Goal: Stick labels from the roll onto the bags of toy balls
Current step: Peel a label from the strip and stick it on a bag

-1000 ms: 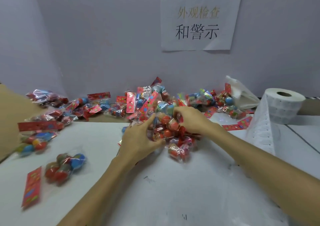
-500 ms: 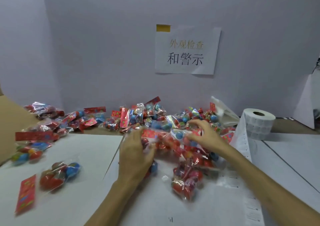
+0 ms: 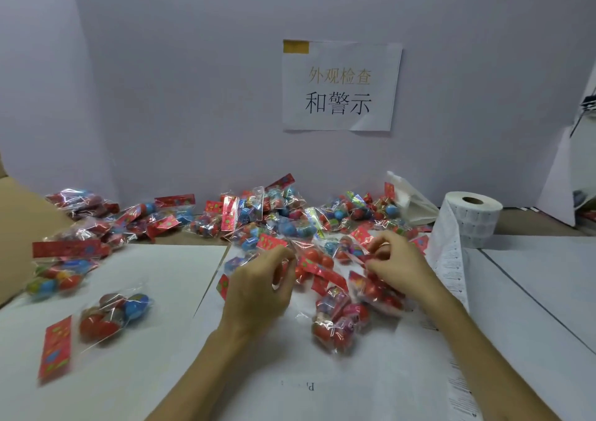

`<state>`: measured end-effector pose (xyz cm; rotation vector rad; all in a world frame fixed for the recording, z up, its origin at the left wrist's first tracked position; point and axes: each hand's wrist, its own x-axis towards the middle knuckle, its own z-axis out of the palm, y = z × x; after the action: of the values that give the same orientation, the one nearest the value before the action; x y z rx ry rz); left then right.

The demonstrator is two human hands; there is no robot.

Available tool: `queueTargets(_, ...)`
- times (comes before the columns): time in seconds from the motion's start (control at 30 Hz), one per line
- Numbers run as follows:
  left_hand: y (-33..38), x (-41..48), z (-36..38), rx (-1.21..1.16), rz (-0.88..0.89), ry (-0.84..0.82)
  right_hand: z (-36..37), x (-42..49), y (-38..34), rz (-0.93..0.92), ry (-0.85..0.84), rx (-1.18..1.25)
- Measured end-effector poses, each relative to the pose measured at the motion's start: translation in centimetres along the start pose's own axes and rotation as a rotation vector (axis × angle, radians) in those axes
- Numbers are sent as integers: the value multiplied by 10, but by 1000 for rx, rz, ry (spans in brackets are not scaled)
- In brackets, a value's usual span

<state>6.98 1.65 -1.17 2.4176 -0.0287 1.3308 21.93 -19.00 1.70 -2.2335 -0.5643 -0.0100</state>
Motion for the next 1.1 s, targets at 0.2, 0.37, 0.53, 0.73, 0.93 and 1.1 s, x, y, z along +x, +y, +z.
queueTargets(0.2,28,30,17,-174,20,-57,-30,-6,7,-148,292,253)
queueTargets(0.37,58,46,31,-516,-250,-15,-38,-12,-1,-354,569,420)
queueTargets(0.53,58,29,38,-843,-421,-313,-37,-16,-10,-318,315,748)
queueTargets(0.73,56,22,36,-806,-438,-383,-27,-22,-15,-264,-18,890)
queueTargets(0.93,59,23,33,-922,-618,-248,-15,-19,-12,-170,-171,924)
queueTargets(1.1,58,23,30,-949,-661,-145,-5,-24,-9,-124,-319,718)
